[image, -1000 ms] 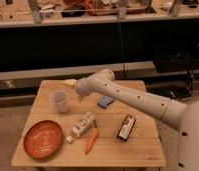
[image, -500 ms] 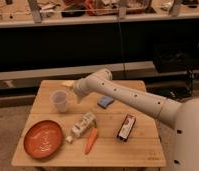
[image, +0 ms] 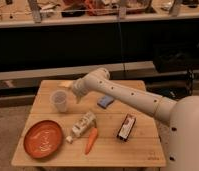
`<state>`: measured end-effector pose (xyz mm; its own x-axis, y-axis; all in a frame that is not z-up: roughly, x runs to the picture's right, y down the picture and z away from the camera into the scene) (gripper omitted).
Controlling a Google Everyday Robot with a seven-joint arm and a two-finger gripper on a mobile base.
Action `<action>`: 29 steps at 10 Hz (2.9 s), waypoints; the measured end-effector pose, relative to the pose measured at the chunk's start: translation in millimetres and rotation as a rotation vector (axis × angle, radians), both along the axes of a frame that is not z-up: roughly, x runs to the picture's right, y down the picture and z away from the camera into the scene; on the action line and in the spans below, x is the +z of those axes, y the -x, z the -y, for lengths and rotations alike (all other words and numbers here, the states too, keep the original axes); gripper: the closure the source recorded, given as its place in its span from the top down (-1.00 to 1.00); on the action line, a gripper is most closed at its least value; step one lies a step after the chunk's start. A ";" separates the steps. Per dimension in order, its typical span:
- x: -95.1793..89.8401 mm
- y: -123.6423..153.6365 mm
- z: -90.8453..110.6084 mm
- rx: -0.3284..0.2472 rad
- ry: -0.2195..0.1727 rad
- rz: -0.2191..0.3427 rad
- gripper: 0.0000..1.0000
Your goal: Place the ceramic cup in the ceramic bowl
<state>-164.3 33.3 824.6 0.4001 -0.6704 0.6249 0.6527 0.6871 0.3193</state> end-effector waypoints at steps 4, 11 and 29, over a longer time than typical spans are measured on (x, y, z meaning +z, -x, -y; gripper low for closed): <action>1.6 5.0 0.4 -0.034 0.013 0.010 0.60; 4.8 20.0 2.7 -0.104 0.033 0.035 0.60; 27.2 38.7 -25.4 -0.223 0.099 0.057 0.60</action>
<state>-203.1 58.7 851.7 0.2116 -0.6724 0.7093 0.7744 0.5581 0.2980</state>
